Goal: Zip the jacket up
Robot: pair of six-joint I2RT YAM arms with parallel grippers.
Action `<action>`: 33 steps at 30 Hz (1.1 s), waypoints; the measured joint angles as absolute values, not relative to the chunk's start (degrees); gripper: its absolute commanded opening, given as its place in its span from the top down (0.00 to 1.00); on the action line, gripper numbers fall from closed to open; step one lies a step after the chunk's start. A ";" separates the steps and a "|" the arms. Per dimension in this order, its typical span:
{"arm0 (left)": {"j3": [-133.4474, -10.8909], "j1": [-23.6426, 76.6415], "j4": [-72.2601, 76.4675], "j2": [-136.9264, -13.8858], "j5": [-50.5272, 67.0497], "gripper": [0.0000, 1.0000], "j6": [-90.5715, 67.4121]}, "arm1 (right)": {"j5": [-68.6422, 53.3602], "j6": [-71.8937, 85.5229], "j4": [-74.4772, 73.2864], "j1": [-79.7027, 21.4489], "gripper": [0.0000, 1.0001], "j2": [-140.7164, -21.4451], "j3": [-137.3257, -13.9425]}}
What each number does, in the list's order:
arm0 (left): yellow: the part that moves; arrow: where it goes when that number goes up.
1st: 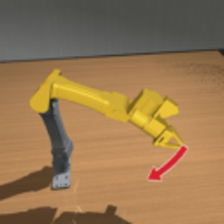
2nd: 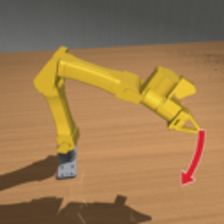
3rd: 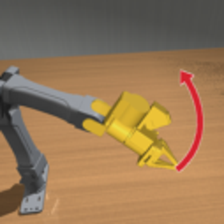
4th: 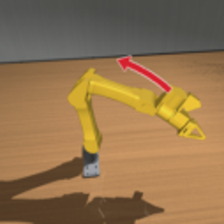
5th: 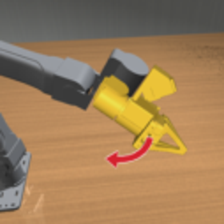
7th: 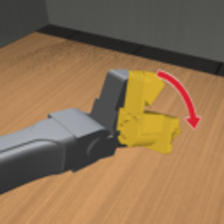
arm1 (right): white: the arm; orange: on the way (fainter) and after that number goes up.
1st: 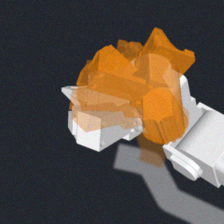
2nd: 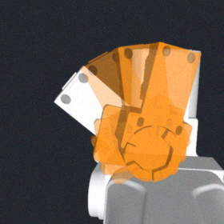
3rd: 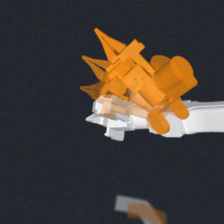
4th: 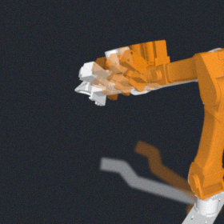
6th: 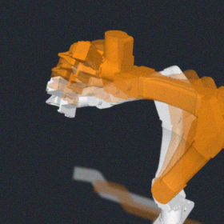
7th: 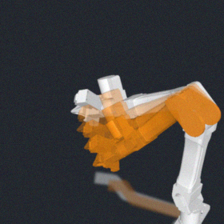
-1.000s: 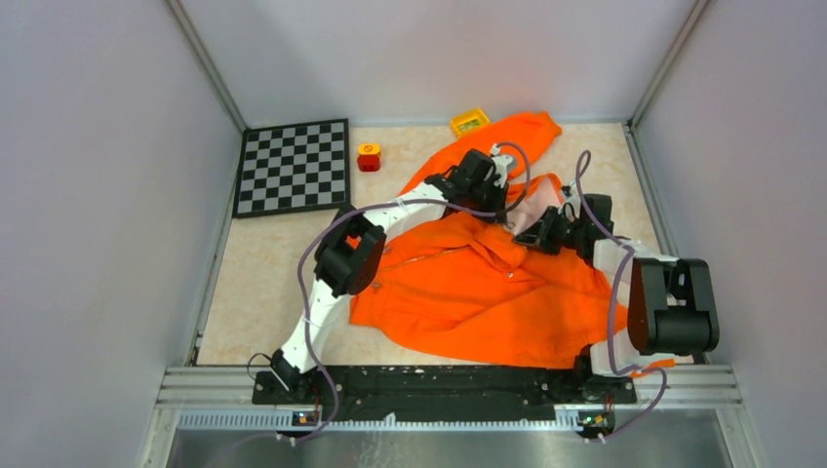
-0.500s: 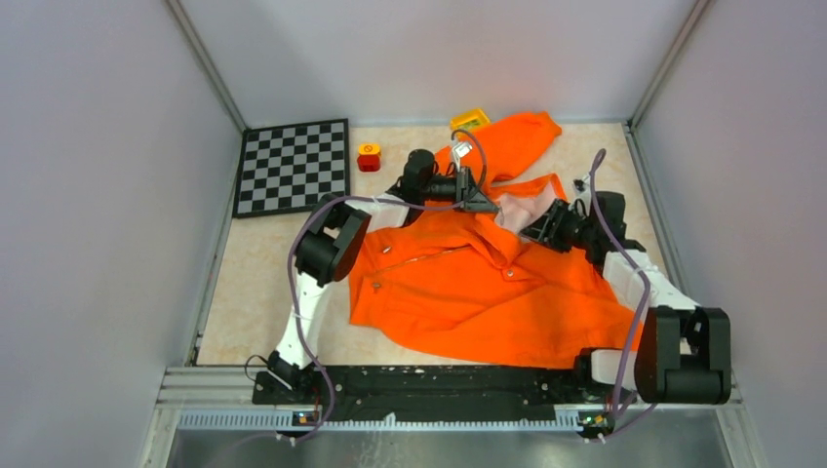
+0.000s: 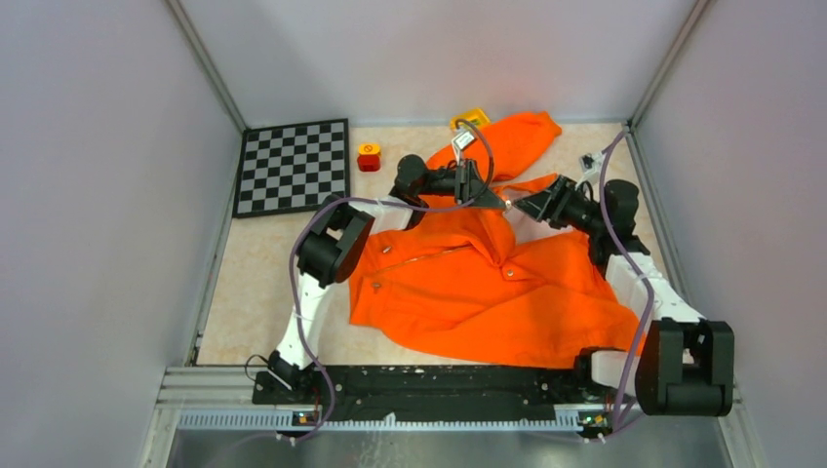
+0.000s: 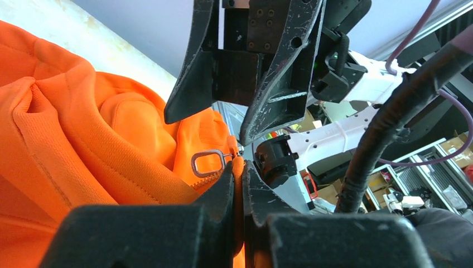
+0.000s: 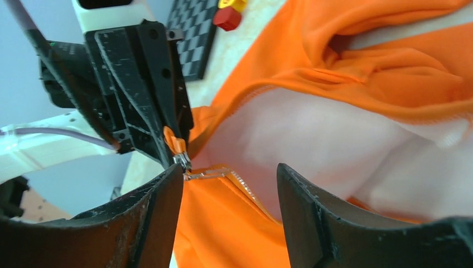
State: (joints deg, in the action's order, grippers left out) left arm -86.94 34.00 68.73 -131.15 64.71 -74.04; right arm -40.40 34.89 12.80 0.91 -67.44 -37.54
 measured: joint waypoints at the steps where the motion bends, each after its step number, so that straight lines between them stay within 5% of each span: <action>1: -86.89 34.00 69.12 -131.15 64.73 1.00 -74.30 | -41.74 35.75 14.39 0.93 0.38 -68.25 -37.52; 20: -86.89 34.00 69.06 -131.96 64.66 1.00 -75.83 | -57.21 48.29 42.39 0.99 0.36 -77.03 -32.21; 33: -86.89 34.00 69.43 -132.03 64.62 1.00 -77.03 | -59.72 54.48 53.30 0.89 0.49 -80.44 -29.30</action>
State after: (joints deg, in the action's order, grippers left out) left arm -86.89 34.00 69.43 -132.03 64.62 -77.03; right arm -59.72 54.48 53.30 0.89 -80.44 -29.30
